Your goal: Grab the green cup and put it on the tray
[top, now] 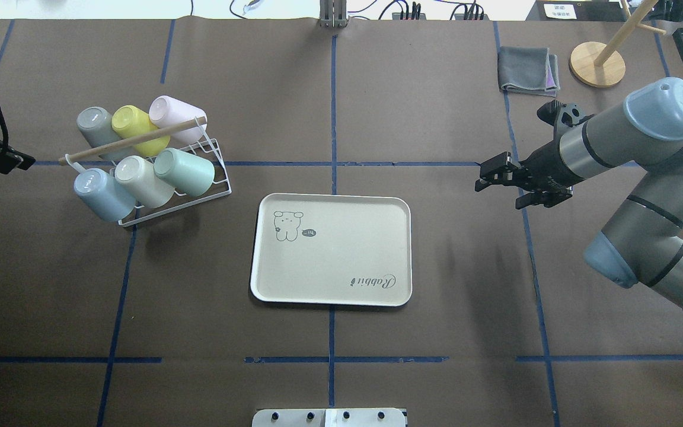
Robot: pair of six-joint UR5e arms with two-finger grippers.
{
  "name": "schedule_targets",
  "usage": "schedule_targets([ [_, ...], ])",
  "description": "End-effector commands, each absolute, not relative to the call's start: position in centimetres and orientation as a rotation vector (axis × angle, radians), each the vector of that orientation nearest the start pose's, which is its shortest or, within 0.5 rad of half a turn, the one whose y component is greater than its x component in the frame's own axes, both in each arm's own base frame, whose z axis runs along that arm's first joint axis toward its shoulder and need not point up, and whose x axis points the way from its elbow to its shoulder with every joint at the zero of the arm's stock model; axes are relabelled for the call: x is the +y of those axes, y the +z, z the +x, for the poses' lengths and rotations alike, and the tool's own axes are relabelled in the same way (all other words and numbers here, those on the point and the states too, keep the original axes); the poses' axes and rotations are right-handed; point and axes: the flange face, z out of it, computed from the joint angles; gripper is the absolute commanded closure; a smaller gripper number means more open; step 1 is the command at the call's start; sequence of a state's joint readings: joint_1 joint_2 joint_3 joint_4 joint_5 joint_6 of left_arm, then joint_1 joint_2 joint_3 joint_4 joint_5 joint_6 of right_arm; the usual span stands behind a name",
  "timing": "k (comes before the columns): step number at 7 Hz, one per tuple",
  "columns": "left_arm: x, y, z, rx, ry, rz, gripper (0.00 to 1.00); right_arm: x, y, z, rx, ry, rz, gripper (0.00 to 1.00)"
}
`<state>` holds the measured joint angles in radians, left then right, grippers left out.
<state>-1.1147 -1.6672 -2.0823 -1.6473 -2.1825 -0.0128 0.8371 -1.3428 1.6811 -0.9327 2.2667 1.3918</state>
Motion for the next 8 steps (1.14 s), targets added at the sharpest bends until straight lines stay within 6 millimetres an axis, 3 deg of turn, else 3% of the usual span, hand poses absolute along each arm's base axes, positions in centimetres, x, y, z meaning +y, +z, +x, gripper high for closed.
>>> schedule_targets([
  [1,-47.4,35.3,14.8,0.713,0.602,0.476,0.0,-48.2,40.8,-34.0,-1.123,0.251,-0.102,0.0],
  [2,-46.9,33.5,14.8,0.753,0.552,0.482,0.0,-48.2,40.9,-34.0,-1.12,0.251,-0.103,0.0],
  [3,-46.4,31.1,18.2,0.842,0.411,0.403,0.0,-48.2,41.1,-34.0,-1.118,0.254,-0.104,0.0],
  [4,-45.1,26.3,26.6,0.867,0.499,0.391,0.07,-48.5,41.4,-33.2,-1.116,0.267,-0.1,0.0],
  [5,-44.5,22.5,30.8,0.779,0.537,0.414,0.04,-49.1,41.6,-32.4,-1.114,0.259,-0.078,0.0],
  [6,-43.7,19.9,33.6,0.681,0.562,0.426,0.04,-49.6,42.3,-31.0,-1.107,0.257,-0.056,0.0],
  [8,-41.2,20.4,38.3,0.392,0.765,0.575,0.01,-49.3,44.1,-29.6,-1.087,0.242,-0.04,0.0],
])
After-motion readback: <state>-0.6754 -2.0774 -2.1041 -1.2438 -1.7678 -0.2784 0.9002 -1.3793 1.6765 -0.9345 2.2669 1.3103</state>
